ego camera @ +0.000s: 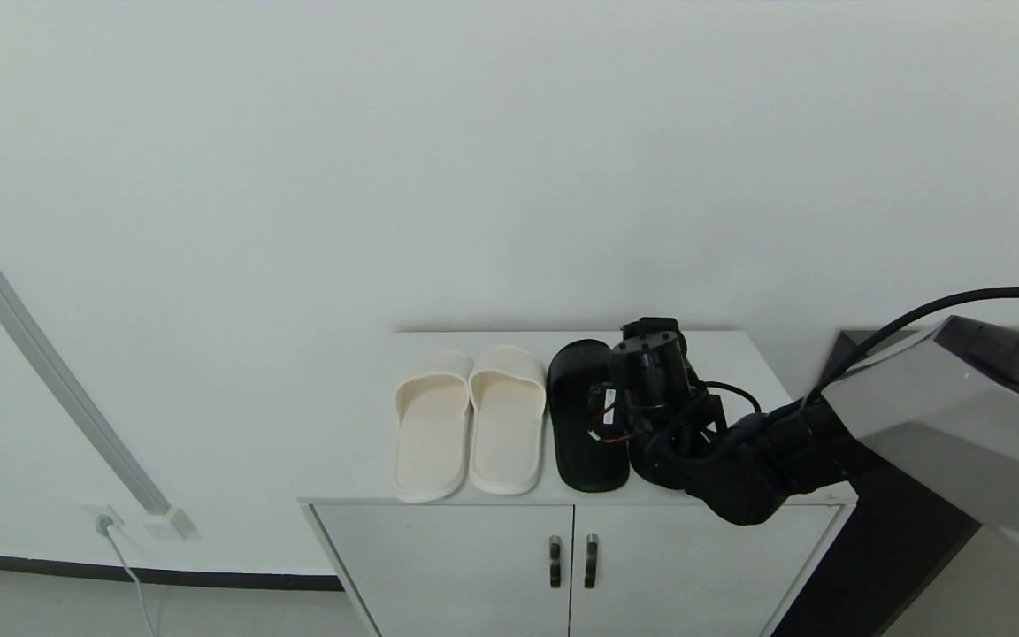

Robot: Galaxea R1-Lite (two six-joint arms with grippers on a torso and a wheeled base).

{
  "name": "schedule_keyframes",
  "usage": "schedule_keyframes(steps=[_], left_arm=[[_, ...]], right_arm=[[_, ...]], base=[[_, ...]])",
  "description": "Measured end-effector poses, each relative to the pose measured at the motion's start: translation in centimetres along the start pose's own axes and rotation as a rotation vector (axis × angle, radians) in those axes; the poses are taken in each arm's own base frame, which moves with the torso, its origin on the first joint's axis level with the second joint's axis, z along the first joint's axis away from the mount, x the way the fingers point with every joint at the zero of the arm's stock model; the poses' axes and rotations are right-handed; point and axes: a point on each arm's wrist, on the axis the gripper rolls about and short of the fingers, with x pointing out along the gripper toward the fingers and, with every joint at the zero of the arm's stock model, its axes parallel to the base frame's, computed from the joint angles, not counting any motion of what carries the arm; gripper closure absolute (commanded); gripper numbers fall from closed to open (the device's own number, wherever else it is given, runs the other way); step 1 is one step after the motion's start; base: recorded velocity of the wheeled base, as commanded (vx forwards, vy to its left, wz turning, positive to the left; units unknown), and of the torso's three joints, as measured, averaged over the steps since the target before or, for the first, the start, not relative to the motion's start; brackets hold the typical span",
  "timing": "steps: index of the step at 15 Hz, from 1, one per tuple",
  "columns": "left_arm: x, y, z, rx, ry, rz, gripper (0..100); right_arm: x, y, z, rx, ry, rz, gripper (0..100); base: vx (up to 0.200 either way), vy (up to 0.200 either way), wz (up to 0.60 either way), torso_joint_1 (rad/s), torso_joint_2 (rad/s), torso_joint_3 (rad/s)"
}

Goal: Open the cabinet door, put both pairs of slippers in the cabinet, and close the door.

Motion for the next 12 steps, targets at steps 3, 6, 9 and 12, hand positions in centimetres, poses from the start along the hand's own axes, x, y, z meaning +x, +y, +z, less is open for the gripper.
schedule_keyframes(steps=[3,6,9,12], left_arm=[[0.0,0.0,0.0,0.0,0.0,0.0,100],[0.0,0.0,0.0,0.0,0.0,0.0,100],[0.0,0.0,0.0,0.0,0.0,0.0,100],[0.0,0.0,0.0,0.0,0.0,0.0,100]], right_arm=[[0.8,0.4,0.0,-0.019,-0.01,0.001,0],[1.1,0.7,0.0,-0.04,-0.019,0.002,0],[1.1,0.8,0.4,-0.07,-0.054,0.01,0],[1.4,1.0,0.6,-0.089,-0.107,0.022,0]], base=[[0.0,0.0,0.0,0.0,0.0,0.0],[0.0,0.0,0.0,0.0,0.0,0.0],[0.0,0.0,0.0,0.0,0.0,0.0],[0.0,0.0,0.0,0.0,0.0,0.0]])
